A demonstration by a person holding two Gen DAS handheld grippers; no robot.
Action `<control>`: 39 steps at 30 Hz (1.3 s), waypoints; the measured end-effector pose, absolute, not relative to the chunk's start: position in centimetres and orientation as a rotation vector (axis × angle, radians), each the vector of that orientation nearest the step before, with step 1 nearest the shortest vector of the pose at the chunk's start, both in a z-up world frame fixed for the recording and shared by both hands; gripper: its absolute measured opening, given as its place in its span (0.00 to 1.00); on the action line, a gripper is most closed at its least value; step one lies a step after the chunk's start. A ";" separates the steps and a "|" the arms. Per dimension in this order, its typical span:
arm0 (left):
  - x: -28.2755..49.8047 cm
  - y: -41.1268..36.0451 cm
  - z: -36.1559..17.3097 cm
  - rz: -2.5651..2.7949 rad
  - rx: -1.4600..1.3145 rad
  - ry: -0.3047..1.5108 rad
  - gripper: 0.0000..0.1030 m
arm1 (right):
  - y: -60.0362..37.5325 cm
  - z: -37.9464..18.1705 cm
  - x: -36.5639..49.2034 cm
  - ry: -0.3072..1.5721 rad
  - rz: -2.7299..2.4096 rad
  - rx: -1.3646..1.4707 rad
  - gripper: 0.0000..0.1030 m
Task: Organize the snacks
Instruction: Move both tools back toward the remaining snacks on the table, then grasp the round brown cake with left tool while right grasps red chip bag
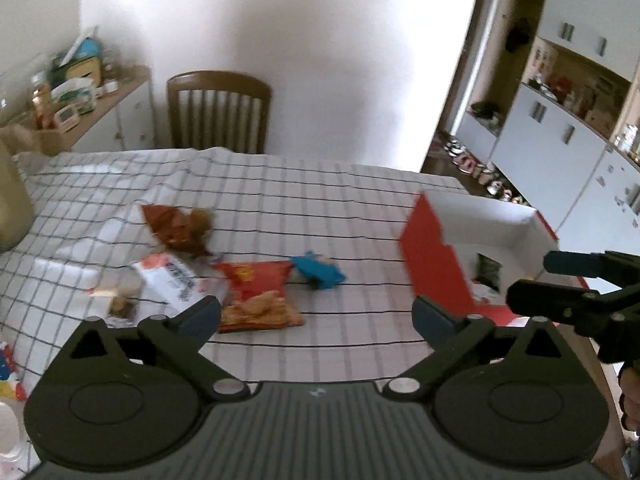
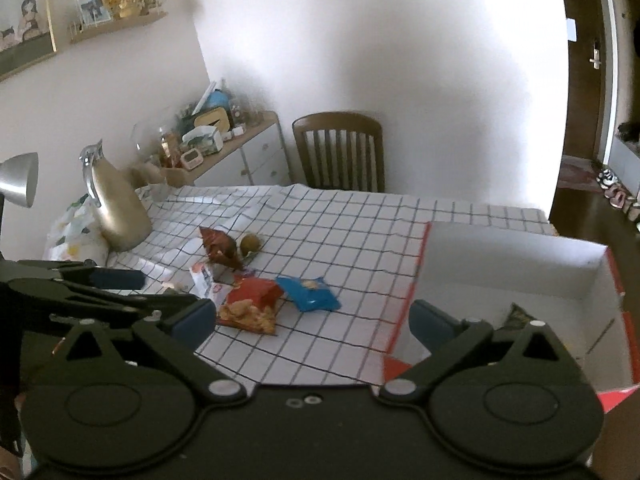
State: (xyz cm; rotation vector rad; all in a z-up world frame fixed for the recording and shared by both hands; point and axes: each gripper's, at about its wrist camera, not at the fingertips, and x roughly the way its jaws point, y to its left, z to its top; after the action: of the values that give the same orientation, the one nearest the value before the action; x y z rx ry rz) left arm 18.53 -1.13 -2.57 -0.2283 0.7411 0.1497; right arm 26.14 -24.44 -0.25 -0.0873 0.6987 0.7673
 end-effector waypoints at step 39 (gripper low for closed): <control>21.4 19.6 -16.4 0.347 -0.259 0.875 0.99 | -4.1 -13.3 31.1 0.980 0.489 -0.085 0.91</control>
State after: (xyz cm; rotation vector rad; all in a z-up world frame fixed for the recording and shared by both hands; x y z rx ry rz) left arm 21.38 19.59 -16.36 -0.2586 0.8753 0.3475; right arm 31.06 -4.12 -13.31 -0.0852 0.9804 0.4894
